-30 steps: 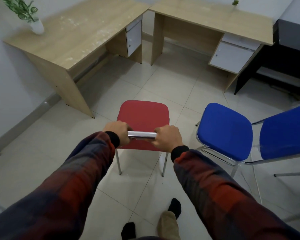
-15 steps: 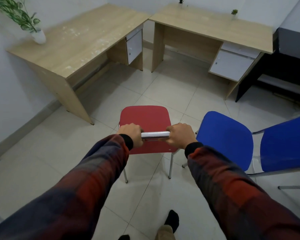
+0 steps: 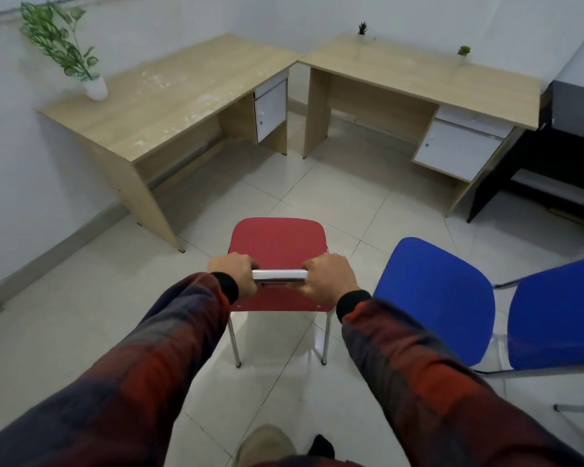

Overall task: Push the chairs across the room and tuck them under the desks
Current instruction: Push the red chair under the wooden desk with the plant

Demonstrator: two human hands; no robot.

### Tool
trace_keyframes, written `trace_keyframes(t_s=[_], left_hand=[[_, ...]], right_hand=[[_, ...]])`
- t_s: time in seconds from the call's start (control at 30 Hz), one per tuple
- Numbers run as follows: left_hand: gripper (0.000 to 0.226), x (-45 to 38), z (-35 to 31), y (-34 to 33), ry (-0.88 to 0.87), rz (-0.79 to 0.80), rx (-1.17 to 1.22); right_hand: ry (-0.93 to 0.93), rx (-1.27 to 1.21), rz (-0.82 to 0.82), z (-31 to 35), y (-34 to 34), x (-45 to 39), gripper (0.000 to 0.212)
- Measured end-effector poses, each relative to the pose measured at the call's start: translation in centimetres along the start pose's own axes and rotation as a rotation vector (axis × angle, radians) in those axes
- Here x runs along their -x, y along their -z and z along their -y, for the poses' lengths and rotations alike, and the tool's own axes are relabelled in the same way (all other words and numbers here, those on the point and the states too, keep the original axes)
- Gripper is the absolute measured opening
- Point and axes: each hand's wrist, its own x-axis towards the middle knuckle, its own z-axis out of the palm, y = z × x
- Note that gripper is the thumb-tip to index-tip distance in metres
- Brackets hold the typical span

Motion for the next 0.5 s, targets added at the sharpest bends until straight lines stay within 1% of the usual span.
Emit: trace_keyframes(t_s=[0.1, 0.23, 0.37, 0.5], left_hand=[[0.030, 0.2, -2.3, -0.4, -0.015, 0.014, 0.025], [0.026, 0.6, -5.5, -1.4, -0.039, 0.024, 0.059], [0.024, 1.1, -6.3, -1.9, -0.047, 0.017, 0.036], [0.023, 1.4, -6.7, -1.9, -0.044, 0.009, 0.010]], right_hand=[[0.001, 0.008, 0.020, -2.4, 0.3, 0.9, 0.048], [-0.031, -0.016, 0.024, -5.3, 0.4, 2.7, 0.047], [-0.040, -0.037, 0.024, -5.7, 0.0, 3.6, 0.045], [-0.068, -0.068, 0.033, -5.6, 0.0, 4.0, 0.048]])
